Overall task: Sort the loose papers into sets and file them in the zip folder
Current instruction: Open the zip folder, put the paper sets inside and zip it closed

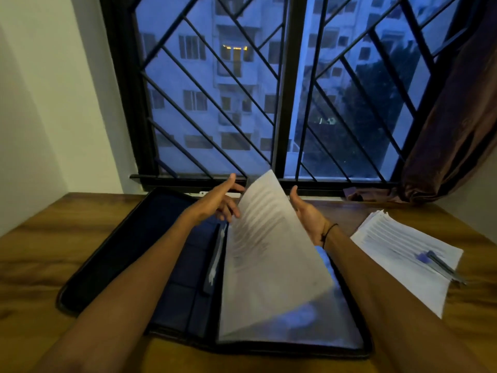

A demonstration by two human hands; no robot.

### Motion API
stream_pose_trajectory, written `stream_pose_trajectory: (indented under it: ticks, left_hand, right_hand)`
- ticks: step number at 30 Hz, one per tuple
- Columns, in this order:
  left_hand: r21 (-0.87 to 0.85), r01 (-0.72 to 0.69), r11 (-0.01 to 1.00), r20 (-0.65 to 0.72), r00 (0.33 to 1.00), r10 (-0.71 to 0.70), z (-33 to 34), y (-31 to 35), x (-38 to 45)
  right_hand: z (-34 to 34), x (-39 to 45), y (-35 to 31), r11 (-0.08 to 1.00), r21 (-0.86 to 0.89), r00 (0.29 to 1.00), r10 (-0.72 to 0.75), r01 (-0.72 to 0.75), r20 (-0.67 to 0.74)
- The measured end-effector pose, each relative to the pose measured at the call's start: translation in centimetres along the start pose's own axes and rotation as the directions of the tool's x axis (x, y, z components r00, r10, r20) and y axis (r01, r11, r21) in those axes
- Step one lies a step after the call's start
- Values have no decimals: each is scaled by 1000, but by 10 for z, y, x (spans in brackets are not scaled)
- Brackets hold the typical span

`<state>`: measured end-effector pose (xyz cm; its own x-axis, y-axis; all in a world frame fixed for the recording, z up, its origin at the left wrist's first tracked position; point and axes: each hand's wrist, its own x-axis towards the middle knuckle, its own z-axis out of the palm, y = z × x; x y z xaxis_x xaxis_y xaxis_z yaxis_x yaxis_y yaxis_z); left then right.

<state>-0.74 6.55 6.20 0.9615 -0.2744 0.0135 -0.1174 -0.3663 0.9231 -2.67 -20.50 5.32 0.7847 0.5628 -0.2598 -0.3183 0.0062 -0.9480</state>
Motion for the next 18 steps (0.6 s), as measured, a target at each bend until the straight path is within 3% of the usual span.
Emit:
stream_pose_trajectory:
  ticks: [5, 7, 9, 11, 12, 14, 15, 18]
  left_hand:
    - [-239, 132, 962, 119, 987, -106, -54, -8, -30]
    - [-407, 200, 891, 153, 977, -150, -75, -19, -41]
    - [-439, 243, 865, 149, 969, -197, -89, -18, -59]
    - [-263, 207, 942, 52, 978, -200, -103, -14, -76]
    - [-61, 185, 981, -18, 982, -186, -111, -11, -84]
    - [359, 195, 913, -173, 975, -140, -131, -16, -89]
    - [488, 227, 843, -188, 970, -152, -142, -21, -90]
    - [699, 247, 671, -164, 969, -186, -157, -29, -89]
  right_hand:
    - [44, 38, 0, 980, -182, 939, -14, 81, 343]
    - [61, 54, 5, 911, -380, 937, -16, 158, 350]
    - [85, 66, 12, 794, -559, 939, -43, 240, 342]
    - [102, 79, 23, 559, -748, 925, -102, 357, 366]
    - [108, 85, 28, 413, -819, 916, -134, 399, 379]
    - [116, 95, 39, 162, -889, 899, -175, 429, 402]
    - [118, 99, 44, 97, -899, 897, -170, 427, 408]
    - [122, 103, 54, 52, -915, 913, -111, 400, 393]
